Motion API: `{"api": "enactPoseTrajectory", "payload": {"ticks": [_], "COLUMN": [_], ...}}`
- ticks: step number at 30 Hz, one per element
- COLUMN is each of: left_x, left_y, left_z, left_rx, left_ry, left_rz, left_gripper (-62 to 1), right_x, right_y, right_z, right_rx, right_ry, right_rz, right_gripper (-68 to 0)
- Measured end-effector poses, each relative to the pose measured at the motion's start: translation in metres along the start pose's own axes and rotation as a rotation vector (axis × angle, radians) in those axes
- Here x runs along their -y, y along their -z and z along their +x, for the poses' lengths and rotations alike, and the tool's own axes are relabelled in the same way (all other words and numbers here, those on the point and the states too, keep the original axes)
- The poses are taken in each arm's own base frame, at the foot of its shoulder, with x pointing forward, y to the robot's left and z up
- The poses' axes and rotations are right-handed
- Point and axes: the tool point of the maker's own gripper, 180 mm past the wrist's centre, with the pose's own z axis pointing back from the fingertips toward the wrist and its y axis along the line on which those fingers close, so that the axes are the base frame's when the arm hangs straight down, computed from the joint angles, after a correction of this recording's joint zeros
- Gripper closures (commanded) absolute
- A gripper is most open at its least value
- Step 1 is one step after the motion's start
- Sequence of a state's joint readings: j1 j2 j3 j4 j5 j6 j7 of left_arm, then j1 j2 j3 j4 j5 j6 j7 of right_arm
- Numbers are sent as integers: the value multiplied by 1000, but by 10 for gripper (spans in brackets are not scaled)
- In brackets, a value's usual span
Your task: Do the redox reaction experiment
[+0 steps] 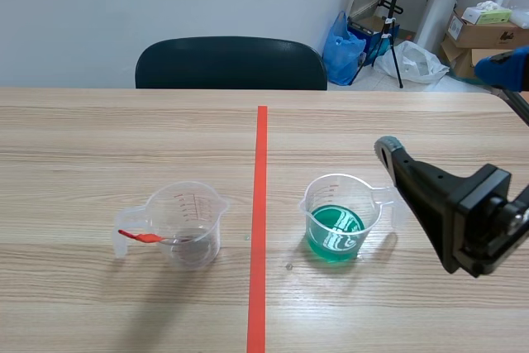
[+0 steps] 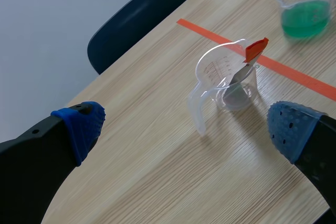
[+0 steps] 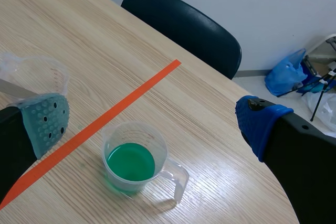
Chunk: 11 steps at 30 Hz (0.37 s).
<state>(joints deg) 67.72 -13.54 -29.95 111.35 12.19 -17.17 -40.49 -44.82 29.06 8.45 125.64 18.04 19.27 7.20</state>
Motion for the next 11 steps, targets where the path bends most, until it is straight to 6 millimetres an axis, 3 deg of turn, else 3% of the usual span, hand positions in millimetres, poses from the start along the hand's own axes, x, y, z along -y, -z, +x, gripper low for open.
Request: {"api": "enactPoseTrajectory", "payload": {"ticks": [11], "left_x": [27], "left_y": [10], "left_z": [10], "left_rx": [63], "left_ry": [-51], "left_rz": [-126], "left_gripper": [-623], "right_x": [0], "right_y": [0], "right_z": [0], "right_rx": [0], "right_ry": [0], "right_rz": [0], "right_gripper": [-679]}}
